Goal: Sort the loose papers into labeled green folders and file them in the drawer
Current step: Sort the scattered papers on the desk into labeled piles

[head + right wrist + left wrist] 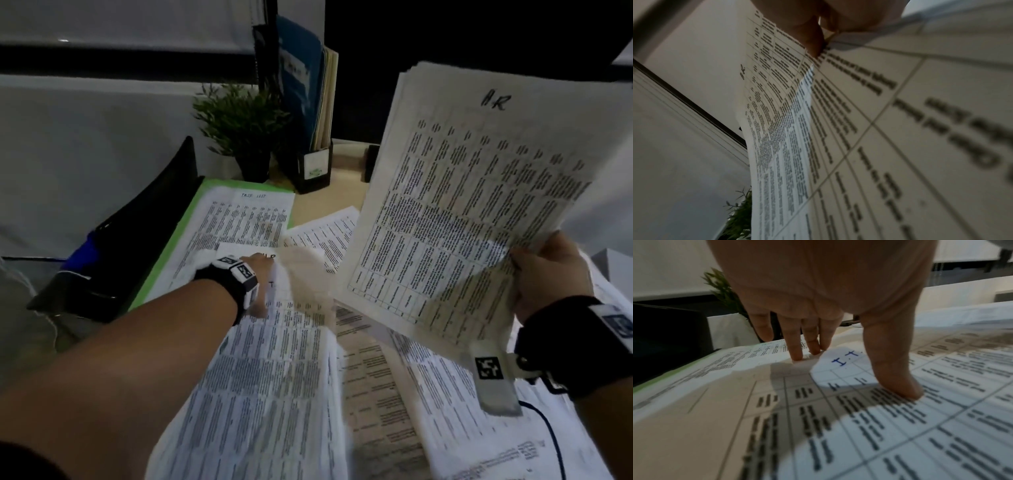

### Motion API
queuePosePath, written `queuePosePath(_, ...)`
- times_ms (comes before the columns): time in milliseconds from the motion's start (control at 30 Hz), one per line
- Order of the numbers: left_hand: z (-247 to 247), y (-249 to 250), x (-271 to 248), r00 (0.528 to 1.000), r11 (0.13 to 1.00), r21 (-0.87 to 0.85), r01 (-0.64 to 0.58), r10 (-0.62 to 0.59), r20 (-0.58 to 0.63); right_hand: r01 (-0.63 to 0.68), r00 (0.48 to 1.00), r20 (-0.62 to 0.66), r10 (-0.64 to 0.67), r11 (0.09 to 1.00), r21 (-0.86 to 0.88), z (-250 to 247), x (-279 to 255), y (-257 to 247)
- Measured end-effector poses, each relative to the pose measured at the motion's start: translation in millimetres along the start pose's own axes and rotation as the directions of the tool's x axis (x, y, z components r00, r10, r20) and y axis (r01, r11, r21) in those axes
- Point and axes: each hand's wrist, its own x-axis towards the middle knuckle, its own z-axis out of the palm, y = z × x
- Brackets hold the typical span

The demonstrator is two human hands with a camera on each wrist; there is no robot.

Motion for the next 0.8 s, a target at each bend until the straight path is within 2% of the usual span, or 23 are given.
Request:
queuePosePath(67,0,-5,12,1.0,1.0,0.016,-0.021,0.02,0.015,0.002,0.999,-0.033,-0.002,1.0,-0.008,13,-3,-1)
queuePosePath(167,-1,-8,10,0.992,0.998,-0.004,-0.069,0.068,-0.109,-0.003,0.998,-0.06,0.003,1.0,-0.004,27,-11,1)
queuePosePath(233,-4,-10,5,0.988,0.994,-0.031,-0.101,0.097,-0.123,-0.011,0.997,-0.08,0.013,0.999,0.03,33,-13,2)
queuePosePath(367,-5,-12,-7,0.97,0.992,0.023,-0.123,0.125,-0.209,-0.002,0.988,-0.151,0.012,0.998,0.07,45,-16,2)
queuePosePath(600,-3,-11,-4,0.96,0.98,-0.043,-0.197,0.184,-0.211,0.009,0.979,-0.202,-0.004,1.0,0.023,53,-10,-1)
queuePosePath(800,-7,-7,-6,0.969,0.989,0.051,-0.138,0.146,-0.199,0.003,0.981,-0.195,0.008,0.998,0.056,58,-9,2)
